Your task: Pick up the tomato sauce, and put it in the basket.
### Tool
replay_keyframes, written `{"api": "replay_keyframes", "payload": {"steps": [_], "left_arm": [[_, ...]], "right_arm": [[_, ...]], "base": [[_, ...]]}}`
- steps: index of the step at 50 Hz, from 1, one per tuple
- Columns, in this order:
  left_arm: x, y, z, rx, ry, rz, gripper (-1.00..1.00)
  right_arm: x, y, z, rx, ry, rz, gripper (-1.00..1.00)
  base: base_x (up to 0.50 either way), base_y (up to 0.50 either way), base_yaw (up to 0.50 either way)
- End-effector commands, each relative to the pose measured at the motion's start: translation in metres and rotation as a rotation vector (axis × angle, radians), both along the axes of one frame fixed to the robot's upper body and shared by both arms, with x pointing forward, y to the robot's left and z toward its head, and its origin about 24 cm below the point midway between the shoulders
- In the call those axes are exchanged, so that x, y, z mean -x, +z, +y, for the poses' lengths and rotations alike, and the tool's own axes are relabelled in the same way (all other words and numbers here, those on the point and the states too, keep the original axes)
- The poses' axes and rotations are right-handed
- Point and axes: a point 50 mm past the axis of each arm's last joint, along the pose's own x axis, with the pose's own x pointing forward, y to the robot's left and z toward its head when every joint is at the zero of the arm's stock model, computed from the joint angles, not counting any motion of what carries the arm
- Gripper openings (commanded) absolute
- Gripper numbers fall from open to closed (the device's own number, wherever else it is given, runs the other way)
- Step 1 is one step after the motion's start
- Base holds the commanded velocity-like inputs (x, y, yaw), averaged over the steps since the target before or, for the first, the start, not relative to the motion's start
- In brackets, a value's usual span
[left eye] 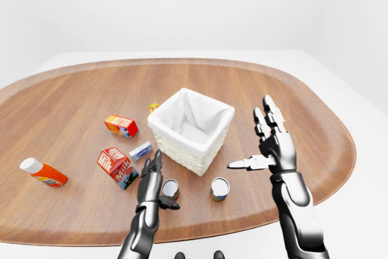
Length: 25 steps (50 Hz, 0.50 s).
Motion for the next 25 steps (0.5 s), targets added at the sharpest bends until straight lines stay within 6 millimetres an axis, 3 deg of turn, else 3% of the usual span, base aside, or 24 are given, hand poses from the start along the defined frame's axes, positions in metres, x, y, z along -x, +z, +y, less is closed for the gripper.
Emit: {"api": "replay_keyframes", "payload": {"steps": [1, 25], "left_arm": [[-0.0009, -0.0018, 0.0004, -0.006, 0.002, 0.006, 1.0], [-0.0011, -0.0035, 0.0001, -0.011, 0.002, 0.011, 1.0]], "right_arm": [[-0.0001, -0.0014, 0.0002, 0.001, 0.0, 0.006, 1.0], [0.0012, 0.0003, 0.0005, 0.0, 0.001, -0.001, 1.0]], "base": [[0.0, 0.0, 0.0], [0.0, 0.0, 0.0]]}}
